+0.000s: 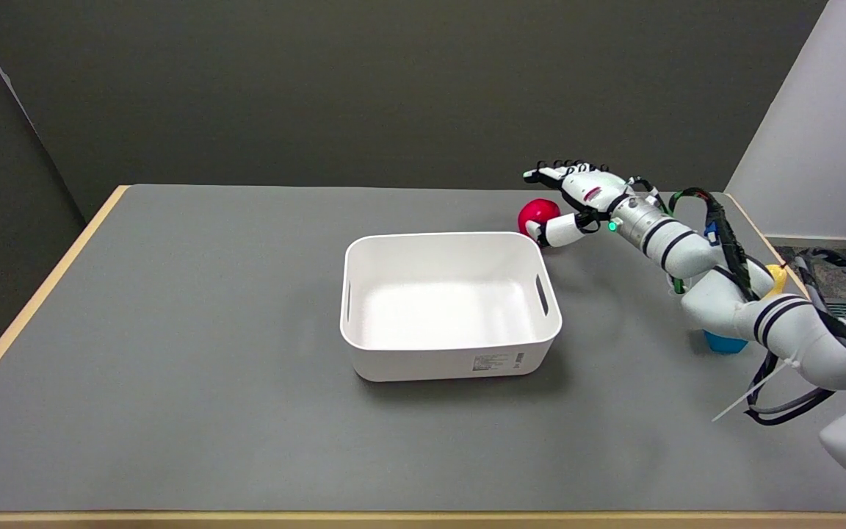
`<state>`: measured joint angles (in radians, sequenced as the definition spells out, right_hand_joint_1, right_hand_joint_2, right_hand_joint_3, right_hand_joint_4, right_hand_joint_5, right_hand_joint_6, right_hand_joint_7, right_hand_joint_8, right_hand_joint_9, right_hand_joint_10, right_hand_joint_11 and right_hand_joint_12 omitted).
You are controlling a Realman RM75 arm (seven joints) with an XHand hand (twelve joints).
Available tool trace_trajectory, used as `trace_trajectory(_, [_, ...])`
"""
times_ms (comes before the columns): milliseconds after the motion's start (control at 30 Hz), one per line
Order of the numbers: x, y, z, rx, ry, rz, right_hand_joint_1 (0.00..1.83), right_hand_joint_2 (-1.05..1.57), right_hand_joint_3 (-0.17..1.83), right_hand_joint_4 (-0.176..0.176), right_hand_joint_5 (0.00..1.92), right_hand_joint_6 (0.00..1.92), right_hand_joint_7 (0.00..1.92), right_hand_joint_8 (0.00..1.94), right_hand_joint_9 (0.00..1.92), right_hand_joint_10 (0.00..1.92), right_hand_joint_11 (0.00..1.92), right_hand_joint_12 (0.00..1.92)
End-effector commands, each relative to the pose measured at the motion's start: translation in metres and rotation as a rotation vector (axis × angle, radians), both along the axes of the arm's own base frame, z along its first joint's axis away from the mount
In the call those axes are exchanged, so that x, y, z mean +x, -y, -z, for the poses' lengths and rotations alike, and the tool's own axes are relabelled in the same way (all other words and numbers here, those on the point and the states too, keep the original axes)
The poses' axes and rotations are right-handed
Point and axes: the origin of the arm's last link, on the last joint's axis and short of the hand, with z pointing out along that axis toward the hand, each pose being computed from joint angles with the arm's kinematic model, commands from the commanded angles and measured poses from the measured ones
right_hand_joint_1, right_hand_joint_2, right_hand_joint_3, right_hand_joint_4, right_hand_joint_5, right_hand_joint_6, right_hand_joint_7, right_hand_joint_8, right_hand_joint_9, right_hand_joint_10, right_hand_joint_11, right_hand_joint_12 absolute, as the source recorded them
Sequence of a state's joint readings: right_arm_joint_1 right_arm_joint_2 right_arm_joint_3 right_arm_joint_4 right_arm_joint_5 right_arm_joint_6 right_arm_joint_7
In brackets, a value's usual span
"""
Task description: Pick up the pomegranate.
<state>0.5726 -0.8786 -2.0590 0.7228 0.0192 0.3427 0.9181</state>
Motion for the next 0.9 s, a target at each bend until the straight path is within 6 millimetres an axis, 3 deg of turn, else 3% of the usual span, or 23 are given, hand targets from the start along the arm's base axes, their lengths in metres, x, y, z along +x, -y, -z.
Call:
trace_trajectory(33, [-0.011, 0.003, 0.007, -0.008, 0.045, 0.016, 0.41, 0.61, 0.98, 0.122, 0.11, 0.37, 0.16, 0.27, 0.12, 0.49, 0.02, 1.06])
trace_trajectory(467, [-0.019, 0.005, 0.007, -0.017, 0.038, 0.044, 0.41, 0.61, 0.98, 0.123, 0.11, 0.37, 0.16, 0.27, 0.12, 0.49, 0.03, 1.06])
trace_trajectory(900, [-0.032, 0.002, -0.001, -0.053, 0.035, 0.085, 0.53, 0.61, 1.00, 0.121, 0.11, 0.36, 0.17, 0.27, 0.17, 0.53, 0.05, 1.07])
